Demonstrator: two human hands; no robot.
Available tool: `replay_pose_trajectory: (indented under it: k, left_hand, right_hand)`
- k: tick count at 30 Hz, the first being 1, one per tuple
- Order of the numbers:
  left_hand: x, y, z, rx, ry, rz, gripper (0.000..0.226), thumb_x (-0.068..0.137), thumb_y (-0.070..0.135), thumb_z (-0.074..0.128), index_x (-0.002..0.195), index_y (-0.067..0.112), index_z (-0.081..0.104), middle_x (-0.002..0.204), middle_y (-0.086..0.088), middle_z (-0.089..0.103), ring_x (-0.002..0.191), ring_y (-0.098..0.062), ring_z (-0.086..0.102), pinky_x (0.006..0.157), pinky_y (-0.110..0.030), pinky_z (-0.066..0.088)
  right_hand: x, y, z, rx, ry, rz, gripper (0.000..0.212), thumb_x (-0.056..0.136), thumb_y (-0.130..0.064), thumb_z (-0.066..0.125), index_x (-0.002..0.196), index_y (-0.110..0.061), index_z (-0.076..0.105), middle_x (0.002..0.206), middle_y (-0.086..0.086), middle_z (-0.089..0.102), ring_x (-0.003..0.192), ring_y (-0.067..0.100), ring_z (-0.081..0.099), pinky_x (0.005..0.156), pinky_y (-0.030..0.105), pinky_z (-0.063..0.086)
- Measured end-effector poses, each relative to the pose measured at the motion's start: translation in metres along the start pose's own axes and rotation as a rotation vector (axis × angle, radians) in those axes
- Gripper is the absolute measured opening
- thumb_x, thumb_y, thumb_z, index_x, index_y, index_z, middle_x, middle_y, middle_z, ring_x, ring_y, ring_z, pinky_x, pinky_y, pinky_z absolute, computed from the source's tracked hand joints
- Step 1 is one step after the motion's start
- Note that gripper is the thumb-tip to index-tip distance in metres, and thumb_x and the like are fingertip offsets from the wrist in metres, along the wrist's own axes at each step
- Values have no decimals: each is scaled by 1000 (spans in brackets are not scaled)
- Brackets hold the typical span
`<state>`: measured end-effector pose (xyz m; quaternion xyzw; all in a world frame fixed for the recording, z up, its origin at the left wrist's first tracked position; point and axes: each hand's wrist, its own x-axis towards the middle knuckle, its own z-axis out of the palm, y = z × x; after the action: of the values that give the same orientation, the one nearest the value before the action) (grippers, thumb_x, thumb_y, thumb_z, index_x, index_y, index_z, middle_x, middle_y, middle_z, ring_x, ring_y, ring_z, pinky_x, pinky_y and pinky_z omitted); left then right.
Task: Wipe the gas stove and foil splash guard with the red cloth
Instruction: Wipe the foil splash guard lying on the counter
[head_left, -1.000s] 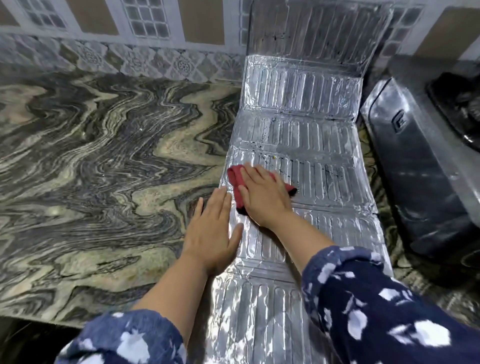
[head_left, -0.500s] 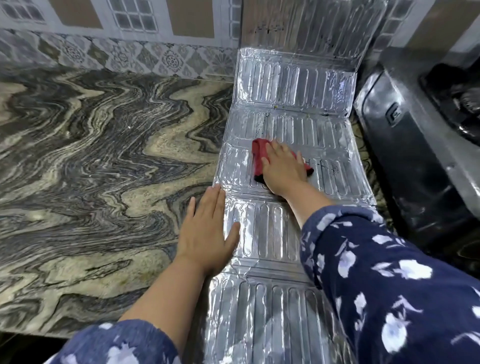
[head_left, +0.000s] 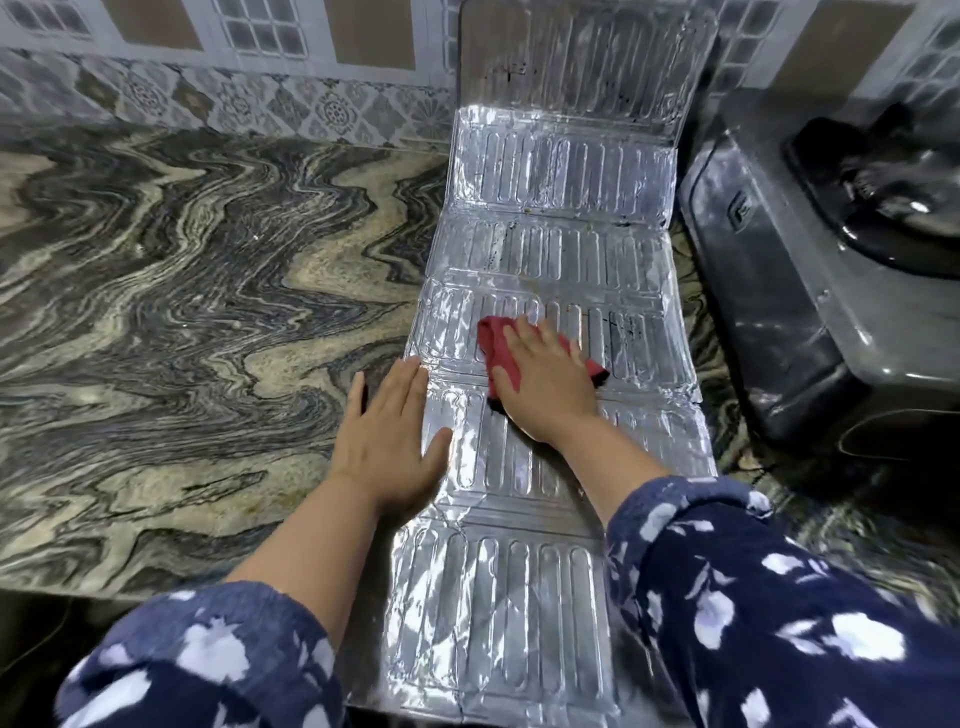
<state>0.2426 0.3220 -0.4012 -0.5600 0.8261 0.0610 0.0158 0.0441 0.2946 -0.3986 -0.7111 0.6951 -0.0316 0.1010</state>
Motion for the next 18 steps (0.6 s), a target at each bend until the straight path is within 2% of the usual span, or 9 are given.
replay_pose_trajectory:
  k: [3,5,8,10,15,18]
  left_hand:
    - [10,5,-16,13,-22,-52,82,85,55,28,152,12,9,161,-1,7,148,-14,3,119,-44,-7]
    - [22,12,-22,-20,-11,-76,74,91,45,33,152,11,8,161,-3,6,148,-15,4,119,-41,-4]
    - [45,24,-21,-83,15,-63,63,97,34,28,152,9,10,162,-5,4,149,-16,2,120,-38,-2]
    - [61,30,-16,-122,32,-45,59,98,30,28,151,8,13,161,-6,7,149,-17,3,120,-37,-1]
    - [77,36,2,-107,71,-39,68,90,38,13,151,7,15,161,-8,10,149,-18,5,120,-41,-1]
    - [78,36,8,-112,111,-43,71,88,40,11,151,8,15,161,-7,11,148,-18,6,120,-40,0]
  right_hand:
    - [-2,0,-2,18,5,-12,60,98,-45,23,151,-20,14,161,-1,7,149,20,-2,119,48,-4]
    - [-4,2,-5,64,28,-23,58,98,-42,27,151,-21,16,161,-1,10,149,19,1,118,45,-4]
    - [-6,8,-4,115,43,-101,54,99,-39,29,150,-34,13,161,-6,10,148,19,9,118,42,-1]
    - [-7,11,-3,60,25,-163,50,100,-37,25,149,-39,12,161,-12,3,148,22,6,120,44,-1]
    - [9,16,-9,-17,-13,-159,50,101,-37,17,150,-32,11,161,-12,7,149,18,4,120,44,3]
    - [38,30,-12,-9,-29,-77,51,101,-37,16,151,-29,11,161,-9,4,149,19,0,120,47,1]
